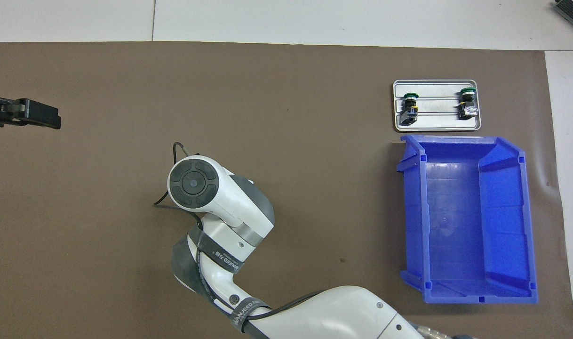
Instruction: Place and press button with both arms
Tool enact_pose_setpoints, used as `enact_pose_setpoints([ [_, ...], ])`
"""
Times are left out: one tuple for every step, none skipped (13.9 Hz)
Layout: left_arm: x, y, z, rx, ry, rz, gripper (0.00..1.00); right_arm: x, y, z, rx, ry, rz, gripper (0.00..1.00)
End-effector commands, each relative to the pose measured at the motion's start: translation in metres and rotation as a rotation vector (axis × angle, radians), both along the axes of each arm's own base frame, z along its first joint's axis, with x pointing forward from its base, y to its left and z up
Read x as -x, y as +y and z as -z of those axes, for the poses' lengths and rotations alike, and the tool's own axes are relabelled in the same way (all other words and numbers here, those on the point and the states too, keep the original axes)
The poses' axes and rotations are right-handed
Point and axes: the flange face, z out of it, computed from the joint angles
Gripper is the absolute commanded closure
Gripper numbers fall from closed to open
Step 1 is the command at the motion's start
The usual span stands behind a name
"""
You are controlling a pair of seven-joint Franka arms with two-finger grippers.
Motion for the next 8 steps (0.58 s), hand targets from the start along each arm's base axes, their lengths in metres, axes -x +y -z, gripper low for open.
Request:
enact_pose_setpoints([
  [0.006,0.002,0.005,-0.013,0.023,-0.003,0.00,0.007,-0.002,0.023,-0.018,0.007,0.027,0.12],
  [0.009,0.005,0.006,-0.014,0.029,-0.004,0.00,0.009,-0.004,0.027,-0.017,0.010,0.033,0.12],
  [0.010,0.007,0.008,-0.013,0.040,-0.013,0.00,0.011,-0.005,0.029,-0.015,0.013,0.038,0.12],
  [0.013,0.008,0.008,-0.013,0.049,-0.015,0.00,0.011,-0.005,0.029,-0.015,0.013,0.038,0.12],
  [0.014,0.013,0.010,-0.014,0.052,-0.023,0.00,0.013,-0.005,0.030,-0.015,0.013,0.040,0.12],
  [0.014,0.014,0.011,-0.012,0.055,-0.026,0.00,0.014,-0.006,0.032,-0.015,0.013,0.041,0.12],
  [0.014,0.015,0.011,-0.014,0.054,-0.027,0.00,0.018,-0.005,0.034,-0.010,0.019,0.036,0.12],
  [0.014,0.015,0.011,-0.012,0.055,-0.028,0.00,0.020,-0.005,0.033,-0.007,0.023,0.036,0.12],
])
